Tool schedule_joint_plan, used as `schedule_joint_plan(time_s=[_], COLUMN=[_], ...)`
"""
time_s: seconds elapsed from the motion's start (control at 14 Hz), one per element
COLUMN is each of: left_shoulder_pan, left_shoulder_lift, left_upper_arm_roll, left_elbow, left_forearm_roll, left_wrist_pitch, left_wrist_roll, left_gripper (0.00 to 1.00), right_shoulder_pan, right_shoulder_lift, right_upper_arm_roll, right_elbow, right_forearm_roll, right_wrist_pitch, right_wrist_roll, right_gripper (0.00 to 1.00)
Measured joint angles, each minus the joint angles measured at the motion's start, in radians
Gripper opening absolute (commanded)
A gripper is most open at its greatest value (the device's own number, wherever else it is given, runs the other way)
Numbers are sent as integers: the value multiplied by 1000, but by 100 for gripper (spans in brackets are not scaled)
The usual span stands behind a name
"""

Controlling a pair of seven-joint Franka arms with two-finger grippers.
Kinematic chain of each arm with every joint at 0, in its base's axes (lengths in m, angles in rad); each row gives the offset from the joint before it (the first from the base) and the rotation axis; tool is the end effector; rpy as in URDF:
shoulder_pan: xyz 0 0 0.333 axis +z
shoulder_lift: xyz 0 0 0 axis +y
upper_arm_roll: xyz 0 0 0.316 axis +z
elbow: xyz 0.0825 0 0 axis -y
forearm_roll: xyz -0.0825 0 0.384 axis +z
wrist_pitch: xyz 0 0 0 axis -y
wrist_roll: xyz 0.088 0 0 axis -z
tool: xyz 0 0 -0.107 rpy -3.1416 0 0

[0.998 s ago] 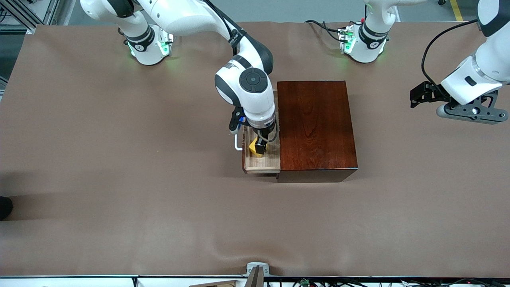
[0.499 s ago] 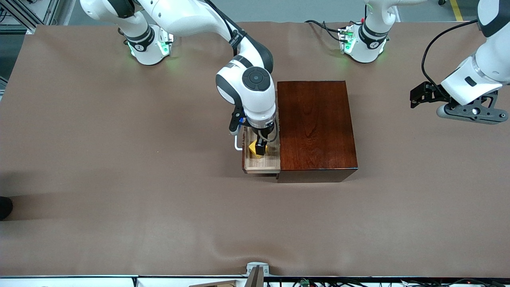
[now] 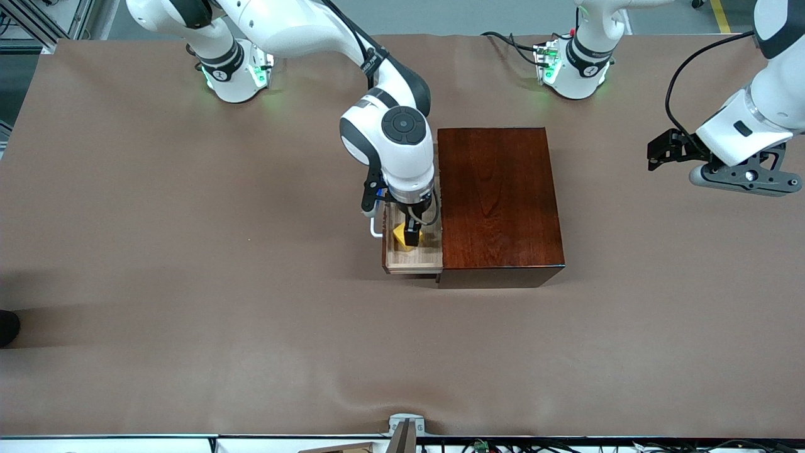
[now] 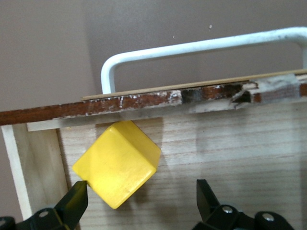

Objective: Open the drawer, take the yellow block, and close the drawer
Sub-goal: 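Close the right gripper on the yellow cube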

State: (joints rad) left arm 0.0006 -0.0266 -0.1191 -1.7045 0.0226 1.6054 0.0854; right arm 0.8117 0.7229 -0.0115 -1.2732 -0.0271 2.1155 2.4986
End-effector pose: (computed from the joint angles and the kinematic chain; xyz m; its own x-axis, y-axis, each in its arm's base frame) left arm 0.5411 -0.0628 0.5789 0.9764 -0.2026 -0.0746 -0.2046 -0.9787 -0.0193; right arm 0.5251 0.5423 0.3364 -0.1074 -0.9913 -0.0758 -0.9887 0.1145 -0.0971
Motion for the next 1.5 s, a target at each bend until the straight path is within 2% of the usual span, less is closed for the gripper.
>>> schedule_joint_plan(time_s=[0.78, 1.5], left_shoulder_pan=[0, 0], left_shoulder_lift=[0, 0], left_upper_arm_roll=[0, 0], left_elbow=[0, 0], left_forearm_roll=[0, 0], left_wrist_pitch=[0, 0], left_wrist_roll=[0, 0], left_gripper=[100, 100], right_shoulder_pan=[-3, 0], right_shoulder_lift=[-3, 15], right_upper_arm_roll=[-9, -4], right_elbow=[14, 3], right_forearm_roll=[-34, -69], right_wrist_pitch=[-12, -13], right_wrist_roll=[-248, -277], right_gripper=[100, 100])
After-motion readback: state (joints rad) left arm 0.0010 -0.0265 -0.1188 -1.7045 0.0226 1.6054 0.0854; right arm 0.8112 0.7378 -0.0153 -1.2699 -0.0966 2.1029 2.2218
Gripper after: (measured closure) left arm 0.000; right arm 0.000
